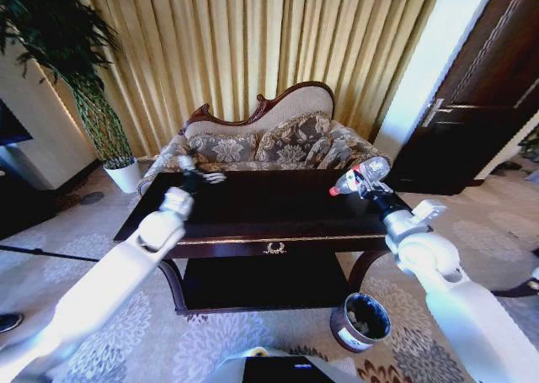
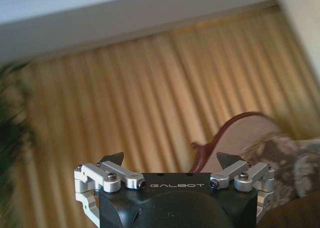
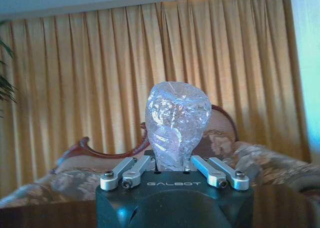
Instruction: Move to the front of the table and place the trash on the table into the trash bin.
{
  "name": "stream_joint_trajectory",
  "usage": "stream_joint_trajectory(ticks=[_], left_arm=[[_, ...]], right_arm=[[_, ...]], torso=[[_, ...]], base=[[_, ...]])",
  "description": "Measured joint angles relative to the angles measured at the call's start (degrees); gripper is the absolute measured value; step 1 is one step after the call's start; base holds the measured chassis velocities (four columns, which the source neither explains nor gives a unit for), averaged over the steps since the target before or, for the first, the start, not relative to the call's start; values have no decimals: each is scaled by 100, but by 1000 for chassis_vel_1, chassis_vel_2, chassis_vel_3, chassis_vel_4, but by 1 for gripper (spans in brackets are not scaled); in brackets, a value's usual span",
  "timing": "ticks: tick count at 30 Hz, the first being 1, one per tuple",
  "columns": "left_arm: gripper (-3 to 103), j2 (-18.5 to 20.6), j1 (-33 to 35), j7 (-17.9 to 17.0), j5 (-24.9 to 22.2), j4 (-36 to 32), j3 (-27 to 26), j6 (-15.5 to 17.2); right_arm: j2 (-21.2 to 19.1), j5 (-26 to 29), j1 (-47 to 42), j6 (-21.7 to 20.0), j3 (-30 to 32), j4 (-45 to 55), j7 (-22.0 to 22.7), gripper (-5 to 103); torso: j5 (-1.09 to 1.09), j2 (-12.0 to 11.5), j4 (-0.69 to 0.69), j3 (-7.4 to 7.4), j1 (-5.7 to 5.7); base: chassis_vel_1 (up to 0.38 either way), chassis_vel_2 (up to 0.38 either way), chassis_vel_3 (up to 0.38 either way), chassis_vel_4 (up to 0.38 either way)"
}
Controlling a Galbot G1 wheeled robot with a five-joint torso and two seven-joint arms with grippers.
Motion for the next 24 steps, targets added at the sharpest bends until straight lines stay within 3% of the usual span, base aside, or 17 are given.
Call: stream_joint_trajectory(ticks=[3,4,7,13,24], left_arm=[[100,-184,696,-303,-657,-316,-831,314],[100,-184,696,-303,-657,-316,-831,314],[100,-431,1307,-500,-1294,-689,-1540,790],[100,-695,2153,-437,-1516,-1191,-2369,1148],[100,-550,2322,-303,-1849,-1591,-2620,1455]], right_arm=[[-47,-497,-78,1,12,-11,36,20],[-47,-497,-78,1,12,-11,36,20],[-84,-817,-253,15,74,78,48,20],[5,-935,-660,23,161,331,137,20],[309,-1010,-1277,-15,231,810,194,20]], torso=[[2,0,-1,0,0],[2,0,-1,0,0],[0,0,-1,0,0],[1,0,0,0,0],[2,0,-2,0,-1]], base=[[0,0,0,0],[0,0,0,0],[0,0,0,0],[0,0,0,0],[0,0,0,0]])
